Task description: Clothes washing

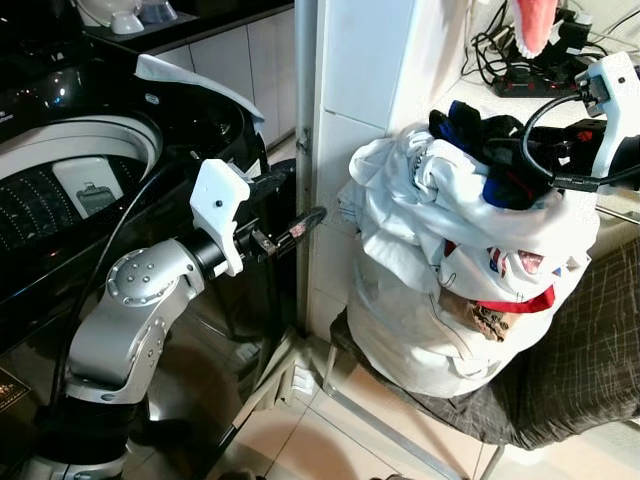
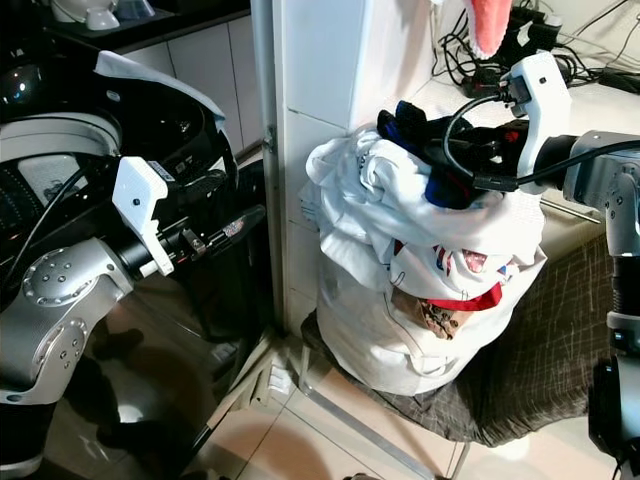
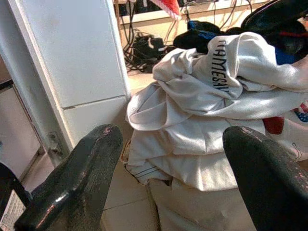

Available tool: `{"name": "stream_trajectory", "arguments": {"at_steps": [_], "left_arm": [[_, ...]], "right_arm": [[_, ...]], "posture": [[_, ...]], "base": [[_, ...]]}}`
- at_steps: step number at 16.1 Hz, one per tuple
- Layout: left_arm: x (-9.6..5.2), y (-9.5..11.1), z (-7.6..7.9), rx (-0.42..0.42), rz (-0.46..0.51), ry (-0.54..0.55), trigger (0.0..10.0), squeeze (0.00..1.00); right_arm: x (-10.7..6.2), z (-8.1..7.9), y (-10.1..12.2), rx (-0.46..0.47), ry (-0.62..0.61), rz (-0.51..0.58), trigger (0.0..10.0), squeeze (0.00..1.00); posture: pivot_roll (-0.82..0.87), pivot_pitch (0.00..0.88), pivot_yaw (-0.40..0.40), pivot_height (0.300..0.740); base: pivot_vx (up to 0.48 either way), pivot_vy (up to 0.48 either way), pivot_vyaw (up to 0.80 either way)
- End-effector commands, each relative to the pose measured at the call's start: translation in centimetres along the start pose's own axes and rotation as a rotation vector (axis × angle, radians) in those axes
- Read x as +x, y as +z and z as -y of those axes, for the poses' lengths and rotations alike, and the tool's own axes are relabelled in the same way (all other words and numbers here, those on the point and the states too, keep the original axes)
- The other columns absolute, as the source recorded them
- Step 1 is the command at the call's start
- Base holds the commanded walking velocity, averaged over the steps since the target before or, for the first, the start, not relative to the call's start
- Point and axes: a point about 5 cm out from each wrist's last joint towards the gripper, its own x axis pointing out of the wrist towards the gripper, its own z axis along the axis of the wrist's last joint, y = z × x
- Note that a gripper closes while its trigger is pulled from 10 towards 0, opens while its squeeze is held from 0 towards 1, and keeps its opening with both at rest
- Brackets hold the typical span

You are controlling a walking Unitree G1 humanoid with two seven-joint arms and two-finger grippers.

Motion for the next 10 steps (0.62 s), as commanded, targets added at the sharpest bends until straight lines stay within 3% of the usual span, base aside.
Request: {"name": "stream_trajectory", "arguments": {"at_steps": [1, 8, 10], "left_arm": [[0.13, 0.30, 0.32, 0.012, 0.001, -0.013, 10.0, 0.00], [0.85, 0.33, 0.27, 0.023, 0.013, 0.008, 10.0, 0.00], [0.99, 0.40, -0.23, 0.037, 0.026, 0.061, 10.0, 0.00]], "right_arm": [[-0.52, 0.02, 1.10, -0.019, 0.007, 0.043, 0.0, 0.00], [-1.01, 0.24, 1.50, 0.017, 0.015, 0.093, 0.0, 0.00], [-1.22, 0.34, 1.86, 0.042, 0.014, 0.137, 0.0, 0.00]], "posture": [[-0.04, 0.000, -0.033, 0.740], [-0.06, 0.000, -0.010, 0.740], [-0.06, 0.000, -0.013, 0.740]], "base": [[0.000, 0.000, 0.00], [0.000, 0.000, 0.00], [0.000, 0.000, 0.00]]}}
